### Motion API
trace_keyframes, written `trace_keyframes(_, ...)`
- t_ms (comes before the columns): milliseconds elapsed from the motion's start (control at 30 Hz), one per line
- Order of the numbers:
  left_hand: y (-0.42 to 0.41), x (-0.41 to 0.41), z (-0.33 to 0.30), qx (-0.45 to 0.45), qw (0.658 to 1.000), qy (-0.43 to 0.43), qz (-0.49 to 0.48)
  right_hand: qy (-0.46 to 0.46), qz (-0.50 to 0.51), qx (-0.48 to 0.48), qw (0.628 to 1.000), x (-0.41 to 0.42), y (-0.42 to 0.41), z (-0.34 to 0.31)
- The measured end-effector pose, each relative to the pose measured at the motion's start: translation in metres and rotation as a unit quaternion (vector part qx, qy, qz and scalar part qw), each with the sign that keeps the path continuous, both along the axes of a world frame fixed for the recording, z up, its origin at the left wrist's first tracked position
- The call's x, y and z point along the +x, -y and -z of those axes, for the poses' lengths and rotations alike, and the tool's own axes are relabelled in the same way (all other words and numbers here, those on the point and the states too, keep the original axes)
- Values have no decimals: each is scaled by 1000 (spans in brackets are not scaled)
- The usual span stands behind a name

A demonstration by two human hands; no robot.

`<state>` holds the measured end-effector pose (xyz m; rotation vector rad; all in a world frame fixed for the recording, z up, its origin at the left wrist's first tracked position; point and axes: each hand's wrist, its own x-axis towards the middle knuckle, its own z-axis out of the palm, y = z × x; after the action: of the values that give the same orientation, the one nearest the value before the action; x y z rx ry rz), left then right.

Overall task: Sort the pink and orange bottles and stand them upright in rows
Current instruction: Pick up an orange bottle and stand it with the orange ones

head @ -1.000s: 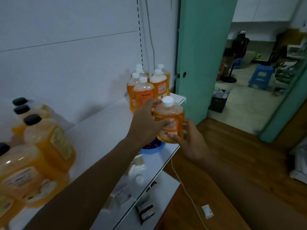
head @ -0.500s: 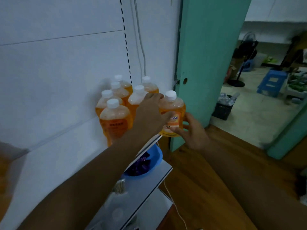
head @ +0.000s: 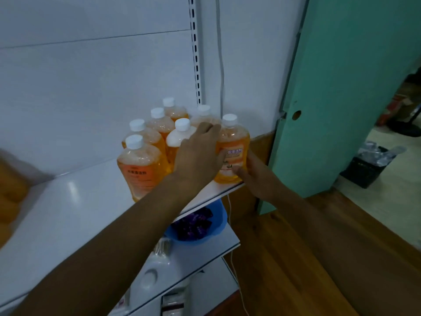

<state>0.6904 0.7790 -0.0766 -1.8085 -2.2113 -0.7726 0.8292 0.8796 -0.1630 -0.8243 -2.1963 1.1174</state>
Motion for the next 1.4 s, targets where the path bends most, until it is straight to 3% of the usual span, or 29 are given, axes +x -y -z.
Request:
trace_keyframes(100,4,3,4,-12,1000,-15,1,-11,-6,-11,1000,-1,0,4)
trace_keyframes(267,20,3,10,43,999,-15,22,-28,34,4,999,1,12,16)
trace_keyframes(400,42,0,10,65,996,-32,43,91,99,46,990,4,31,36)
trace_keyframes(733,168,-27,8,41,996,19,83,149,55,85,984,-19,174,13)
trace_keyframes(900,270,-61,15,22,998,32,44,139,24,102,985,-57,276,12)
trace_keyframes(1100,399,-112,18,12,998,44,-37,139,-82,153,975,-129,393,0)
trace_keyframes(1400,585,-176,20,-7,959,60,-277,116,-261,188,940,-246,532,-9)
